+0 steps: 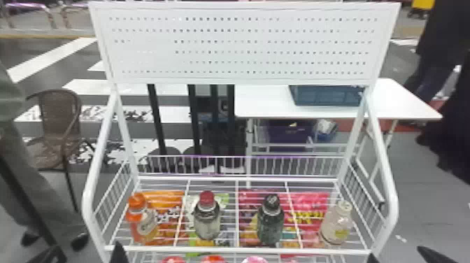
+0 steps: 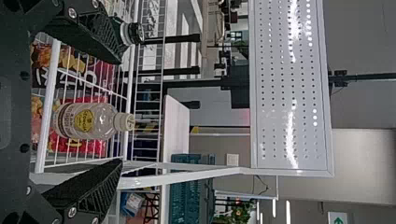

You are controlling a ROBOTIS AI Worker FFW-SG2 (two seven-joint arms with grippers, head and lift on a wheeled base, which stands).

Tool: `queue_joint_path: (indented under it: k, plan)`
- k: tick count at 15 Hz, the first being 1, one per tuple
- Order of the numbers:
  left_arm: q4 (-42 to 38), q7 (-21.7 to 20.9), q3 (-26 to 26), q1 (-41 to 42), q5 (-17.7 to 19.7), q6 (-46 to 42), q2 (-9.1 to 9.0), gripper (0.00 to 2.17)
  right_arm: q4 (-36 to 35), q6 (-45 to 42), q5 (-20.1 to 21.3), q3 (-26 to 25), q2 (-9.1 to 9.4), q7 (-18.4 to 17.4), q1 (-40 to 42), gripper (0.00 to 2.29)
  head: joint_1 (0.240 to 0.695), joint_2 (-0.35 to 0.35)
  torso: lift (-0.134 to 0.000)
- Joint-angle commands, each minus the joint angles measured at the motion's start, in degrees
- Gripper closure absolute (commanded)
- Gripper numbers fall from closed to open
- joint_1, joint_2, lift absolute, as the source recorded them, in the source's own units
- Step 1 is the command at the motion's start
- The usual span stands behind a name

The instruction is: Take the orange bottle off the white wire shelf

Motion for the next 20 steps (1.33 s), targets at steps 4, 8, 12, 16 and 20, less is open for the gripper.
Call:
queue_joint_path:
  k: [4,8,12,16,20]
  plan:
    - [-0.43,0.0,-0.06,0.18,0.0,0.18,0.05,0.09,-0.2,0.0,0.06,-0.09,-0.2,0.0,0.2,0.14,0.499,0.0,0.0]
    - [-0.52,-0.08,-0.06,0.26,0.0,0.18,0.05,0.09,-0.29,0.0,0.06,-0.09,-0.2,0.0,0.2,0.14,0.499,0.0,0.0]
    - [3.35,0.36,-0.59,-1.58,0.0,0.0,0.05,0.08,-0.2,0.0,0.15,0.09,-0.11,0.0,0.11,0.14,0.499,0.0,0.0]
    - [13.72,1.67,-3.49,-6.15,-3.87,-6.15,0.14,0.08,0.32,0.0,0.67,0.53,0.15,0.0,-0.07,0.14,0.499,0.0,0.0]
    - [22.24,1.85,-5.33,-11.69,-3.08,-8.26,-0.04,0.09,0.41,0.0,0.76,0.53,0.15,0.0,-0.15,0.14,0.499,0.0,0.0]
